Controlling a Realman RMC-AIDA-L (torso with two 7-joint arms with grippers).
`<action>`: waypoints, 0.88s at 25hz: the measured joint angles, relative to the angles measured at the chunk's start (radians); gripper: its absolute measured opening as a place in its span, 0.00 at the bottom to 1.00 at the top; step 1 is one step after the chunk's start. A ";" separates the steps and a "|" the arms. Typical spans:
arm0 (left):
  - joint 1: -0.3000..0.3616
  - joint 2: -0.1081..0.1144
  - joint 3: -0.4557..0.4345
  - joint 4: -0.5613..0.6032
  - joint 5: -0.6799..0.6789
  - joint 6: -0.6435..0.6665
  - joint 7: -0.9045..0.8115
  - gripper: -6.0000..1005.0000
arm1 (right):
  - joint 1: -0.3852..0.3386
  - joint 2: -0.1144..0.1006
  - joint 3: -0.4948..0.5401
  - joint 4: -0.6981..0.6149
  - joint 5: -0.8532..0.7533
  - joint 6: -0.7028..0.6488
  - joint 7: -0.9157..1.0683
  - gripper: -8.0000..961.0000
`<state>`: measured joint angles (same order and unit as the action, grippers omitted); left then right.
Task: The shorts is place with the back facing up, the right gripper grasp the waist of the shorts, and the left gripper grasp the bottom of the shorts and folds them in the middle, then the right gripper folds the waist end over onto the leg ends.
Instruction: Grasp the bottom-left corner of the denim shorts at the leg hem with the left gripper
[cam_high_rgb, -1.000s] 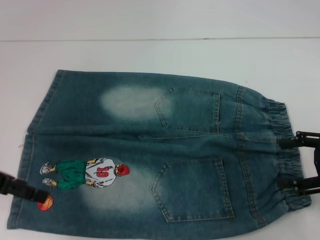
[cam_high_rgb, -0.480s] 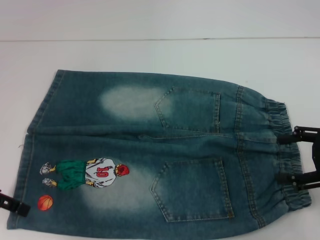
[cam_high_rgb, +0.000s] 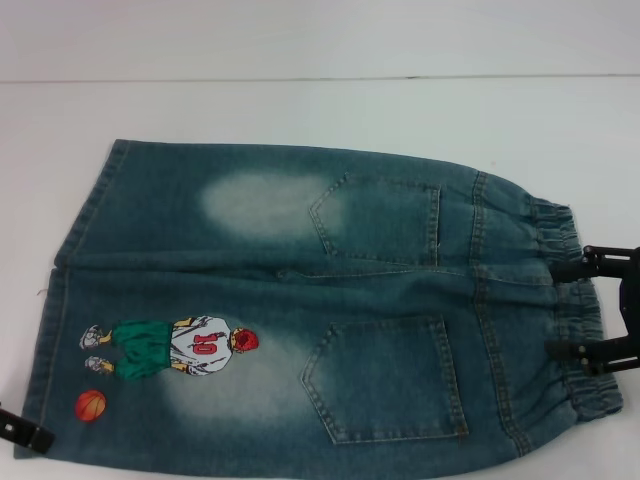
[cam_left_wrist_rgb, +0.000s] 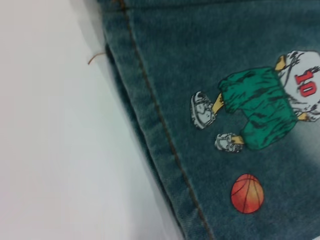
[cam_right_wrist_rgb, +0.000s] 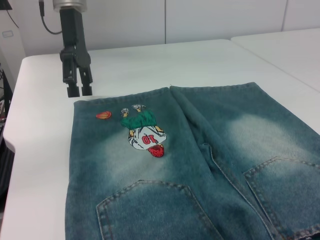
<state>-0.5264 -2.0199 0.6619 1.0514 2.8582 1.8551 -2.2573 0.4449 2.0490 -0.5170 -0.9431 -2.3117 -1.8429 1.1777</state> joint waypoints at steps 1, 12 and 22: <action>0.002 -0.001 0.009 -0.004 0.000 -0.006 -0.005 0.94 | 0.000 0.000 0.000 0.000 0.000 0.000 0.000 0.97; -0.003 -0.006 0.055 -0.033 0.001 -0.022 -0.018 0.94 | 0.000 0.000 0.000 0.000 0.000 0.004 -0.001 0.96; -0.032 -0.008 0.068 -0.043 0.000 -0.006 -0.022 0.95 | 0.001 0.001 0.000 0.005 0.000 0.021 0.000 0.96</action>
<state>-0.5582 -2.0280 0.7297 1.0081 2.8579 1.8489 -2.2791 0.4456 2.0501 -0.5169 -0.9385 -2.3117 -1.8215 1.1780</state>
